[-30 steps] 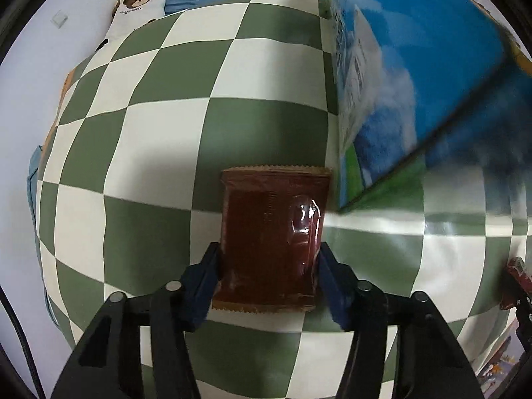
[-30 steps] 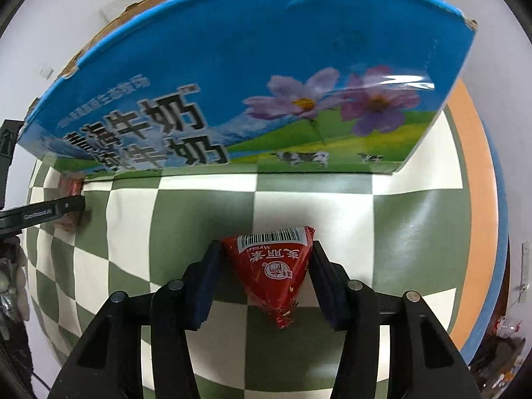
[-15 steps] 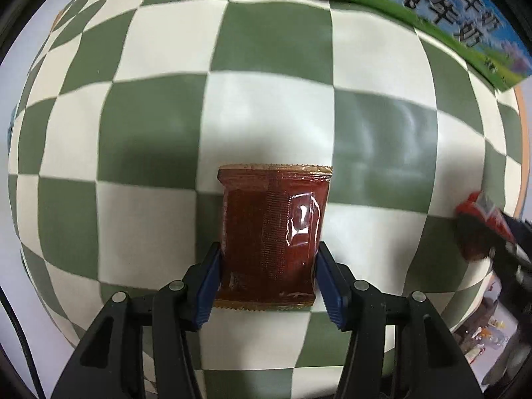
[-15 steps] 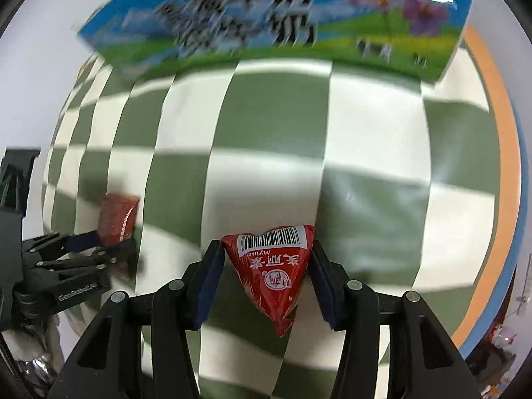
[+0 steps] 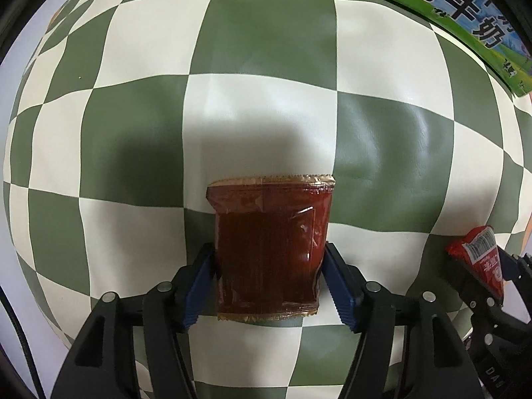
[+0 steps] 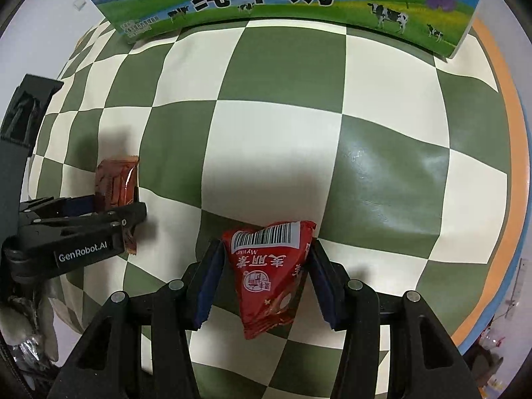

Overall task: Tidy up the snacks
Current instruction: 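Grasp the brown sauce packet with left tool while right tool grasps red triangle packet, then carry both packets into the box and open both tools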

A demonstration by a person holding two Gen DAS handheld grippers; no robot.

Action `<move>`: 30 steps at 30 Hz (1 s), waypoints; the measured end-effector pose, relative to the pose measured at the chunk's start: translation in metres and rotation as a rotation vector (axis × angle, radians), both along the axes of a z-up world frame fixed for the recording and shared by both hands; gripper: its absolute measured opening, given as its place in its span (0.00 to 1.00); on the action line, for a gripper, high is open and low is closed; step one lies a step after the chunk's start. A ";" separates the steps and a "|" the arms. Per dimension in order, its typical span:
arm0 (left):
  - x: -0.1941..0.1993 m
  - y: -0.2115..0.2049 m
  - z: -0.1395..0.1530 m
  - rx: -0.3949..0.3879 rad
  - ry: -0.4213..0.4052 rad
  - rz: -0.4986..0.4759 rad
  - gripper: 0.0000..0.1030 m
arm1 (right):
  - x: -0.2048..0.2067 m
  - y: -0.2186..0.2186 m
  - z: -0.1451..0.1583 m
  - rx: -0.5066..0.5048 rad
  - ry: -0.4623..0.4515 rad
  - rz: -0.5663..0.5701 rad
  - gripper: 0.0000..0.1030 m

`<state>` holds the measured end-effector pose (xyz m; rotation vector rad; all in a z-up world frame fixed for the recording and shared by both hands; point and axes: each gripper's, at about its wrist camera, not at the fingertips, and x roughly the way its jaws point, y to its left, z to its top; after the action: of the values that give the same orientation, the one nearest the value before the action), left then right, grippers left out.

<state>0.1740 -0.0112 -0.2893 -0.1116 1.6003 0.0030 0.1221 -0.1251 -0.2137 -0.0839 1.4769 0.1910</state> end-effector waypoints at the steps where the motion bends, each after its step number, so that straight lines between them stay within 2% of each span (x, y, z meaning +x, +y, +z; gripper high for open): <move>1: 0.002 0.000 0.000 -0.002 0.002 0.002 0.61 | -0.001 -0.004 0.001 -0.001 0.001 0.000 0.53; 4: 0.002 0.001 0.001 -0.010 -0.002 0.016 0.60 | -0.002 -0.003 -0.002 -0.005 0.001 0.000 0.53; 5: 0.014 0.007 0.005 -0.010 -0.006 0.019 0.59 | -0.001 0.000 -0.004 -0.006 0.000 0.001 0.53; 7: 0.008 0.017 0.011 -0.006 -0.015 0.011 0.52 | -0.002 0.002 -0.004 -0.010 -0.004 0.007 0.53; 12: 0.014 0.020 0.018 -0.030 -0.016 0.022 0.51 | -0.009 0.014 -0.004 -0.009 -0.017 0.009 0.52; 16: 0.014 0.018 0.034 -0.067 -0.041 0.022 0.51 | -0.013 0.012 0.005 0.025 -0.032 -0.005 0.47; 24: 0.040 0.002 0.118 -0.176 -0.173 -0.016 0.51 | -0.004 0.007 0.045 0.113 -0.080 -0.027 0.45; 30: 0.084 -0.011 0.190 -0.248 -0.290 -0.060 0.51 | 0.032 -0.013 0.108 0.206 -0.179 -0.060 0.44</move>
<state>0.2578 -0.0223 -0.0996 -0.2454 1.3078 -0.2490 0.1541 -0.1385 -0.1061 0.1072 1.2733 0.2791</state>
